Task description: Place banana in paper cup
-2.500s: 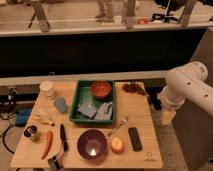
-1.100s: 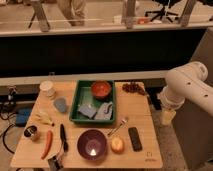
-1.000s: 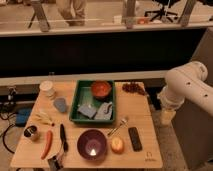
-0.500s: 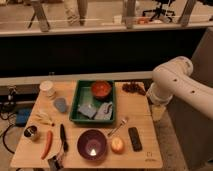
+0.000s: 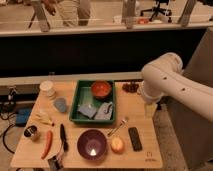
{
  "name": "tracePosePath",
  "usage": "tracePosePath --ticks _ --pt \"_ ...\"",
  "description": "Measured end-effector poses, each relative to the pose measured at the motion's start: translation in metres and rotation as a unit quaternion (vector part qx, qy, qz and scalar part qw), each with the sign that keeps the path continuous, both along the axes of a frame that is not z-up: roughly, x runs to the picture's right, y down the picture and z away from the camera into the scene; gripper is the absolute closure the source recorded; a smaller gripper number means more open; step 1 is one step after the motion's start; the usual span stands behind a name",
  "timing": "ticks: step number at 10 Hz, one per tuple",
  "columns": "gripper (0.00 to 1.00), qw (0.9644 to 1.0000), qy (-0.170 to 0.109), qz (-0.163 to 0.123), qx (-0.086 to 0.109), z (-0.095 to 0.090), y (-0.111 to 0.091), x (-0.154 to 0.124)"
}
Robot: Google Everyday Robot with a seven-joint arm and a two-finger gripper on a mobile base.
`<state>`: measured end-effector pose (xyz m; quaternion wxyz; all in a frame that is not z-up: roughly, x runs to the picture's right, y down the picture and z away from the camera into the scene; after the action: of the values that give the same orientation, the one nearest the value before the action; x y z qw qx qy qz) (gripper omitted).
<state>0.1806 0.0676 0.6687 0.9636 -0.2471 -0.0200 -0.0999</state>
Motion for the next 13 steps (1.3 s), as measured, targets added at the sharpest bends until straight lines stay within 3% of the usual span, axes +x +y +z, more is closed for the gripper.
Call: tracePosePath --ticks 3,6,9,13 --pt "0.20 0.9998 -0.014 -0.016 0.005 -0.004 -0.004 -0.014" --pt "0.20 0.9984 -0.039 -0.038 0.012 -0.008 -0.015 -0.055" --pt "0.20 0.9970 -0.052 -0.054 0.018 -0.010 -0.021 -0.067" --pt "0.20 0.9942 -0.074 -0.074 0.024 -0.009 -0.028 -0.108"
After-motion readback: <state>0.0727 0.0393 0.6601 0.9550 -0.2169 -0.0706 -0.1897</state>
